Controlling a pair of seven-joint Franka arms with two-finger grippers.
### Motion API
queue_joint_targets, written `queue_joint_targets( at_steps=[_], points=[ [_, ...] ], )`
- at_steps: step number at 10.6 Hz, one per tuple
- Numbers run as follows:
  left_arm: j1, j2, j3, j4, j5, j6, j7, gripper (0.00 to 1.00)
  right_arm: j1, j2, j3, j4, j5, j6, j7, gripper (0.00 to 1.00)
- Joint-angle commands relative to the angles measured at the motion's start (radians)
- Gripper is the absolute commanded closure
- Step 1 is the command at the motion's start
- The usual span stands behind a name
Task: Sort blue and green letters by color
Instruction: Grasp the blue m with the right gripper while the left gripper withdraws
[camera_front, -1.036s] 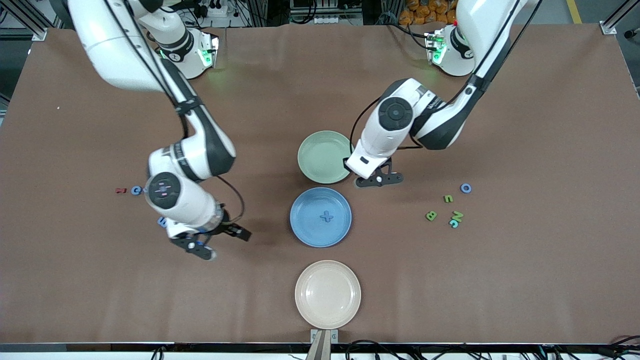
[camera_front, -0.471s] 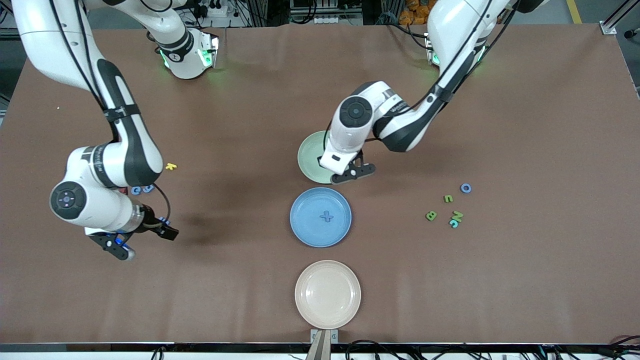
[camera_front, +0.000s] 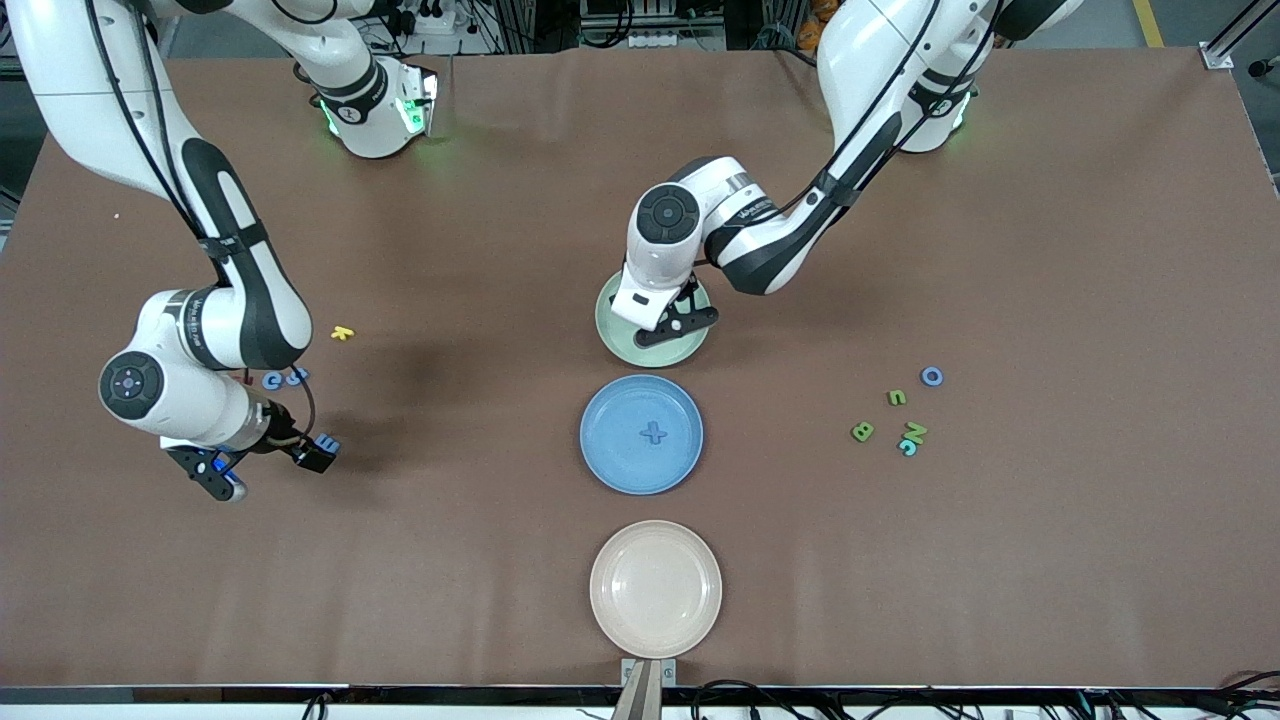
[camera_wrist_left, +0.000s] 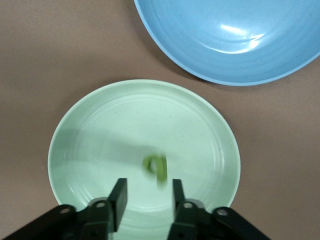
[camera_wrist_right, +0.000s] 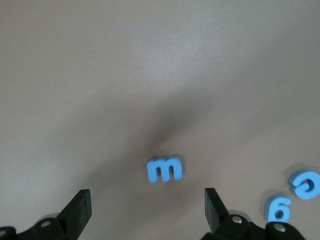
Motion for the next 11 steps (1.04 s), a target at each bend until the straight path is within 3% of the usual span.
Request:
queue_joint_targets(
  at_steps=[1,3,6,7,8,9,10,11],
  points=[
    [-0.004,0.0,0.018,0.025,0.042,-0.01,-0.032,0.0,-0.033,-0.022,0.013,-0.072,-0.002,0.074,0.01,0.0],
    [0.022,-0.034,0.051,0.024,0.046,-0.018,-0.013,0.0,-0.033,0.001,0.013,-0.111,-0.002,0.167,0.01,0.0],
    [0.151,-0.1,0.072,-0.007,0.094,-0.03,0.238,0.0,-0.031,0.035,0.013,-0.141,-0.002,0.247,0.01,0.0],
    [0.203,-0.124,0.071,-0.023,0.092,-0.042,0.336,0.0,-0.033,0.035,0.013,-0.144,-0.006,0.247,0.004,0.18],
    [0.249,-0.149,0.071,-0.033,0.092,-0.097,0.448,0.0,-0.033,0.037,0.013,-0.142,-0.008,0.249,0.003,0.43],
    [0.307,-0.167,0.068,-0.033,0.094,-0.157,0.58,0.0,-0.033,0.041,0.013,-0.141,-0.007,0.249,-0.005,0.78],
    [0.358,-0.18,0.068,-0.036,0.094,-0.18,0.701,0.0,-0.031,0.041,0.015,-0.141,-0.007,0.247,-0.007,0.99],
    [0.416,-0.191,0.065,-0.051,0.094,-0.183,0.836,0.0,-0.031,0.041,0.013,-0.141,-0.008,0.247,-0.01,1.0]
  ],
)
